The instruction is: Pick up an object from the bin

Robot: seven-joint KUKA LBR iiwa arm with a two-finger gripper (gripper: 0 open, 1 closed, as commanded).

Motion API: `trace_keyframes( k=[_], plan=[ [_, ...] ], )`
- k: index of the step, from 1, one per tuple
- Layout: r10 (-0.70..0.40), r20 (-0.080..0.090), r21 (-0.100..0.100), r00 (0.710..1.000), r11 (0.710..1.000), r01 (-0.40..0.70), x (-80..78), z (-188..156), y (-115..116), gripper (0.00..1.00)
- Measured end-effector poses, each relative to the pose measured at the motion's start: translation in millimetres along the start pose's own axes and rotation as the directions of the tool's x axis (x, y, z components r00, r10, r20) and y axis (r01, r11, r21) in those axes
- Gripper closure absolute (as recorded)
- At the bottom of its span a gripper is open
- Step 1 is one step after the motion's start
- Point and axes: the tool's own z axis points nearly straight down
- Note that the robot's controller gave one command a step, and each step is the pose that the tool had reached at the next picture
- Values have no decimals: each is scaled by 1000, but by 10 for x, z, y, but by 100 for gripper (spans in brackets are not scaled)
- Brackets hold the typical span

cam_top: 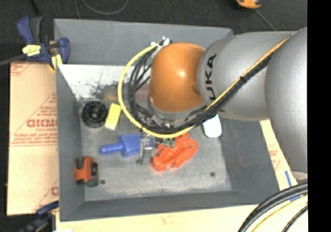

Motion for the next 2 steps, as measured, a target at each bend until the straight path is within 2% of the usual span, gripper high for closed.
trace_keyframes(
  k=[1,2],
  plan=[
    [3,8,-1,1000,1000,-3,-16,-49,-4,0],
    [-54,16,1,998,999,54,-141,332,-2,0]
  ],
)
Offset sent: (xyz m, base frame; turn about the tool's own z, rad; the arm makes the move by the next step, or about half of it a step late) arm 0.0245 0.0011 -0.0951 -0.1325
